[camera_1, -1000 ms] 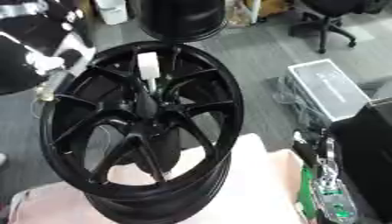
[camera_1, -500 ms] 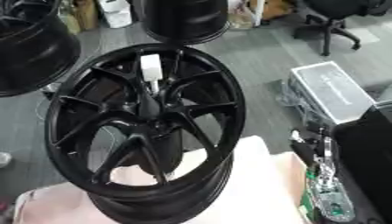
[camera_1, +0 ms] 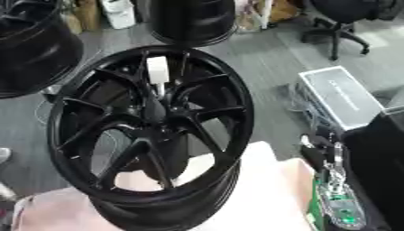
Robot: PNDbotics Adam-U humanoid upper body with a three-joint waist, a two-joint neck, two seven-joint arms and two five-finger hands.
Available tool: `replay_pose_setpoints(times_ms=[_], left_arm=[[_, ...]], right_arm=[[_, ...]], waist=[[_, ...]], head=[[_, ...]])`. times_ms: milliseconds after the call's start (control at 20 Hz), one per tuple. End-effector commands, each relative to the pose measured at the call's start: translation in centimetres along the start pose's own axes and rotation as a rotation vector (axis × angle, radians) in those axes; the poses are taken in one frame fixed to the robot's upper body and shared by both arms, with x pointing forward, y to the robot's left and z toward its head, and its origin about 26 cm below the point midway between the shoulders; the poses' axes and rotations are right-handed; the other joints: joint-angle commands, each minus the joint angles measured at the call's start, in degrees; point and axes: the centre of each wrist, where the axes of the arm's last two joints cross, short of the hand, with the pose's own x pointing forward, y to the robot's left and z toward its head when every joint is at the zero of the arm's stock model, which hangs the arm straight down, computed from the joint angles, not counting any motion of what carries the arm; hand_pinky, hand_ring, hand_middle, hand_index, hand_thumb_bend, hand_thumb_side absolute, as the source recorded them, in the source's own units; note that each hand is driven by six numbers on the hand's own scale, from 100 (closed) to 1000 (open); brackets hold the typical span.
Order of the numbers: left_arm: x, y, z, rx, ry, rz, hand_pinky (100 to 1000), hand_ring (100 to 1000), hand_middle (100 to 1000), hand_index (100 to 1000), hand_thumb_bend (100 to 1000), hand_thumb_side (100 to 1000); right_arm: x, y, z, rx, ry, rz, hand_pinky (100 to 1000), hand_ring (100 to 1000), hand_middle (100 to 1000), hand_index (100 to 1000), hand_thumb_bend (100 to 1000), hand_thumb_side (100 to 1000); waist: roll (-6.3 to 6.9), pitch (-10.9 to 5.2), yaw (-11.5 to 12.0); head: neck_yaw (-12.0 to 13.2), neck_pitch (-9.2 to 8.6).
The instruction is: Pull the pin out of the wheel hub.
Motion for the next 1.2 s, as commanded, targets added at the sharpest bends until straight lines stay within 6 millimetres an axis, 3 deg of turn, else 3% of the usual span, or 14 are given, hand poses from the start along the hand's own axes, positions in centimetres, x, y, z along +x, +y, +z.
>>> replay_pose_setpoints(times_ms=[50, 150, 250, 350, 750, 1200], left_arm=[[-0.8, 0.7, 0.8, 0.145, 0.049, 0.024, 574, 489, 824, 928, 364, 1000], [-0.8, 0.5, 1.0, 0.211, 0.044, 0.073, 569, 482, 799, 916, 291, 1000], [-0.3, 0.2, 1.2, 0.271, 0.011, 0.143, 560, 467, 751, 893, 132, 1000], [0.5, -0.3, 1.6, 0.332, -0.036, 0.241, 556, 461, 728, 883, 100, 1000], [6.0, -5.2, 2.8, 0.503, -0.231, 0.821, 558, 459, 668, 857, 153, 1000], [9.8, -9.1, 3.1, 0.564, -0.215, 1.1, 563, 458, 642, 843, 177, 1000]], right_arm=[[0.8, -0.4, -0.6, -0.006, -0.023, 0.0, 470, 532, 756, 810, 100, 244], [0.9, -0.4, -0.6, -0.01, -0.026, -0.002, 470, 532, 756, 810, 100, 244], [1.0, -0.3, -0.7, -0.007, -0.027, -0.005, 470, 532, 757, 810, 100, 245], [1.0, -0.2, -0.7, -0.006, -0.028, -0.01, 470, 532, 757, 810, 100, 246], [1.1, 0.3, -0.6, -0.013, -0.025, -0.034, 471, 533, 757, 811, 100, 248], [1.2, 0.7, -0.6, -0.005, -0.028, -0.044, 471, 533, 758, 811, 100, 247]], waist=[[-0.11, -0.37, 0.0], [-0.28, -0.21, 0.1], [-0.43, 0.08, 0.3], [-0.47, 0.27, 0.4], [-1.28, 1.18, 1.4], [-1.63, 1.55, 2.2]], head=[[-0.3, -0.13], [-0.4, -0.13], [-0.4, -0.13], [-0.3, -0.13], [-1.2, -0.13], [-0.6, -0.13]])
